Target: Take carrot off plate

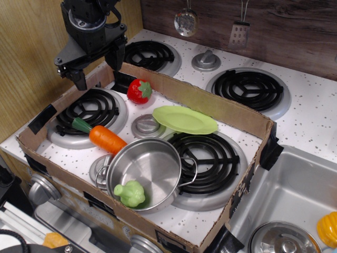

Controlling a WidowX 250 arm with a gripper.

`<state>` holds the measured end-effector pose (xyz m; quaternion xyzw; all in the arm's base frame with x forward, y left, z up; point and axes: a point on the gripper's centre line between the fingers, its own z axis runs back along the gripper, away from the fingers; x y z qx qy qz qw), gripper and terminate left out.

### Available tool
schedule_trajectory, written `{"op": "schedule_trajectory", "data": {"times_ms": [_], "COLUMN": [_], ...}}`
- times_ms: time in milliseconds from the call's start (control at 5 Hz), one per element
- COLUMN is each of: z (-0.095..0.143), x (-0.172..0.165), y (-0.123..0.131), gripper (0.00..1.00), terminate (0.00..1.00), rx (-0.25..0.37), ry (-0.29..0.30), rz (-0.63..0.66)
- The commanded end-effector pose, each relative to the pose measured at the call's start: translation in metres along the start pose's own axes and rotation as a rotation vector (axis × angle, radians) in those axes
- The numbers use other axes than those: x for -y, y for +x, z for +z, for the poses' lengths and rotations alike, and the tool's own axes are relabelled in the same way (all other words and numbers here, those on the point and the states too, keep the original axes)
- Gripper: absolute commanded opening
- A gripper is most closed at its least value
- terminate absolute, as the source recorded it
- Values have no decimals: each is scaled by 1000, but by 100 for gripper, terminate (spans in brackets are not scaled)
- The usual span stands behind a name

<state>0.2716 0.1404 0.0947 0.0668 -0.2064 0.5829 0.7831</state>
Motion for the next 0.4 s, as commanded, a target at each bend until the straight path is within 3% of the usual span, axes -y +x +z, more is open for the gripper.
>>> {"op": "schedule_trajectory", "data": {"times_ms": [0,200], "z": [16,16], "x": [-2,-2], "y": [10,10], "gripper": [100,100], "terminate": [0,100], "rx": [34,34], "ry": [-37,-37], "rz": [7,7]}}
